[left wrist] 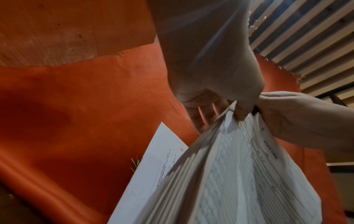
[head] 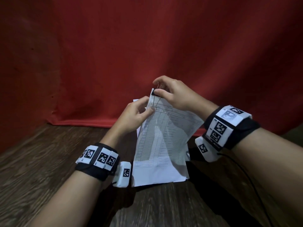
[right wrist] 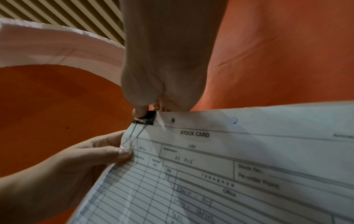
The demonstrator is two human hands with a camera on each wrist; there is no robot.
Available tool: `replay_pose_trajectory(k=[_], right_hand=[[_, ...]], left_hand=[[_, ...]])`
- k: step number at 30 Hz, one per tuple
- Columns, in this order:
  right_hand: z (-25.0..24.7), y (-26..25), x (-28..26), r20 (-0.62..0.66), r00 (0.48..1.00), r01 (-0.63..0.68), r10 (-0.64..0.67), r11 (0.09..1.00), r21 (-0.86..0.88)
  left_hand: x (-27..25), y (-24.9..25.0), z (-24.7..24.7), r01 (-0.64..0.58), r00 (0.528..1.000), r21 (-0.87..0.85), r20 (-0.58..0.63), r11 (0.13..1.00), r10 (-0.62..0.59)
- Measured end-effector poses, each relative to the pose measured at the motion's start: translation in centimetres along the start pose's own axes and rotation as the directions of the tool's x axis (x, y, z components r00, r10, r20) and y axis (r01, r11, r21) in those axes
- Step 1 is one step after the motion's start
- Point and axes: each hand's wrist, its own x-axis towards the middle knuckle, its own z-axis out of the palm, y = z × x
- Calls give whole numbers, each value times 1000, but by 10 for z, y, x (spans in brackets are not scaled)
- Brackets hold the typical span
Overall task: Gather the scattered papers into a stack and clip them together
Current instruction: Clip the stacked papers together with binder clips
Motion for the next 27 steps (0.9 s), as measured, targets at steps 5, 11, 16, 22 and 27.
replay_pose_trajectory(k=[5,11,16,22,27], right_hand=[[6,-5,-4,6,1000,24,-25,995,101],[16,-6,-10,-34,996,81,-76,982,169],[14,-5,-15,59,994,84,-88,994,68],[13,1,-8,34,999,28,-29,999,31],[17,10,-8,15,999,-35,34,998,55]], left_hand=[[1,-1,3,-17,991,47,-134,999,23],[6,-5,10,0,949,69,-313,998,22],[4,-8,12,8,937,49,-349,999,9],[3,-13,12,14,980,-84,-196,996,-31],[-1,-22,6,124,991,-203,-25,971,-132]])
